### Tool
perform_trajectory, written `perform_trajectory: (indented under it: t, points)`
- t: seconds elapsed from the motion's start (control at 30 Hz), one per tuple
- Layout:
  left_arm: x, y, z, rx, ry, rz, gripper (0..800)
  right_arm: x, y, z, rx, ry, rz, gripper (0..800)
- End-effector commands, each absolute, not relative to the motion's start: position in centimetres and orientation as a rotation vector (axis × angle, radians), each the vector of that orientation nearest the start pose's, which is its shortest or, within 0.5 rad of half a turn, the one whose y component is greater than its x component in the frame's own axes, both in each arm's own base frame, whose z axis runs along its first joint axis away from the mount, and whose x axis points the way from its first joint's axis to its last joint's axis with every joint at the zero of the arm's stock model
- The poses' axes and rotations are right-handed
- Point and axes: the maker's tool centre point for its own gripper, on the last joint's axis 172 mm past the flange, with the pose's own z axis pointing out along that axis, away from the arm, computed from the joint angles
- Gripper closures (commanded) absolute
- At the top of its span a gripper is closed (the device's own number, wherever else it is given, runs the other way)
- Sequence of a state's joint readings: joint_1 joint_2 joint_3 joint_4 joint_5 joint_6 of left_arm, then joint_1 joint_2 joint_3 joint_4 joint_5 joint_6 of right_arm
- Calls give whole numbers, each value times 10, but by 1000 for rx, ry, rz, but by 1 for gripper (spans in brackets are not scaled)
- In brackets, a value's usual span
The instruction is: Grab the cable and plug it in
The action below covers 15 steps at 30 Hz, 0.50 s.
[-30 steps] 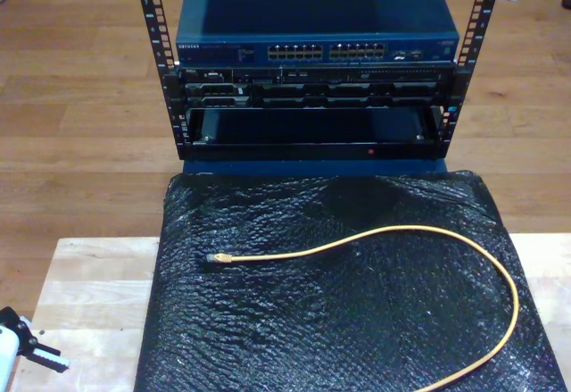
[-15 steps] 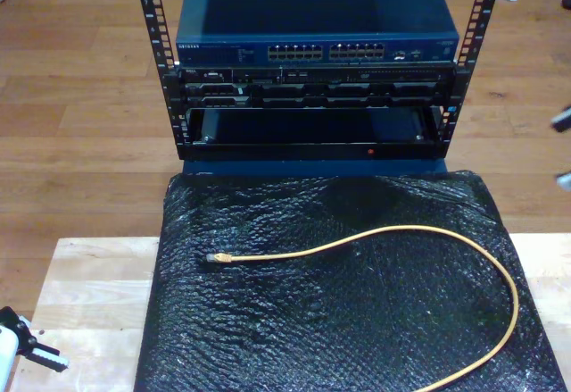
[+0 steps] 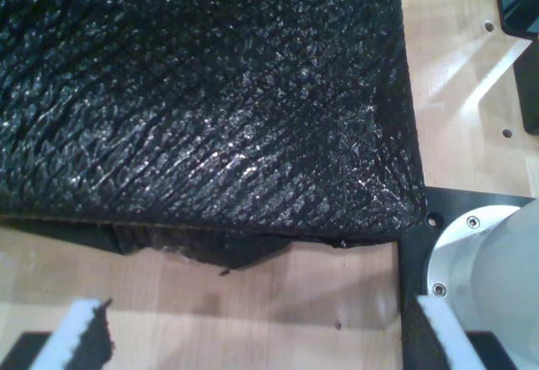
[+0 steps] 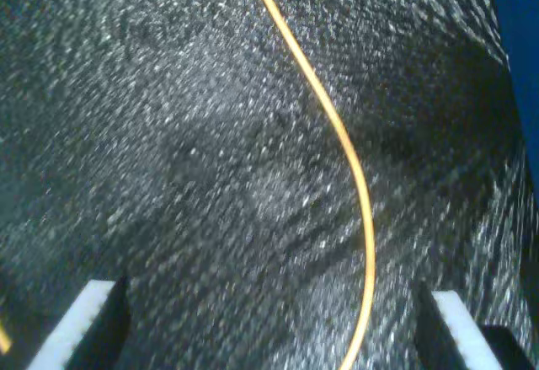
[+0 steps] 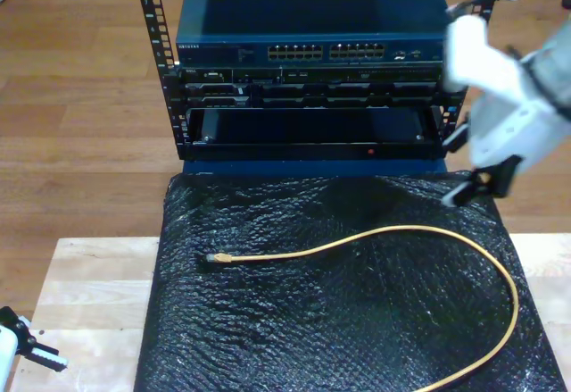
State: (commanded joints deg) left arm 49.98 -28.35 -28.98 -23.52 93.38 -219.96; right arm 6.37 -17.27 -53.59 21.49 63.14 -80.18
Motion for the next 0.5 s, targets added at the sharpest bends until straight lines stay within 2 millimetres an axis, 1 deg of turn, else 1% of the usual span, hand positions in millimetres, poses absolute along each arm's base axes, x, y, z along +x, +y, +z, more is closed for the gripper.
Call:
perform_trajectory:
  t: [0.07,0.27,0.37,0.43,0.5]
  points:
    - [185,51,180,1857,-1665,596,0,421,137,265,-2255,-1840,-438,21]
    - [185,51,180,1857,-1665,596,0,421,191,237,-2189,-1928,-401,26]
    - [185,51,180,1857,-1665,596,0,421,207,223,-2200,-1964,-362,27]
    - [185,51,179,1856,-1661,596,0,424,216,215,-2198,-2029,-339,27]
    - [184,50,177,1853,-1652,594,0,423,228,203,-2181,-2092,-291,27]
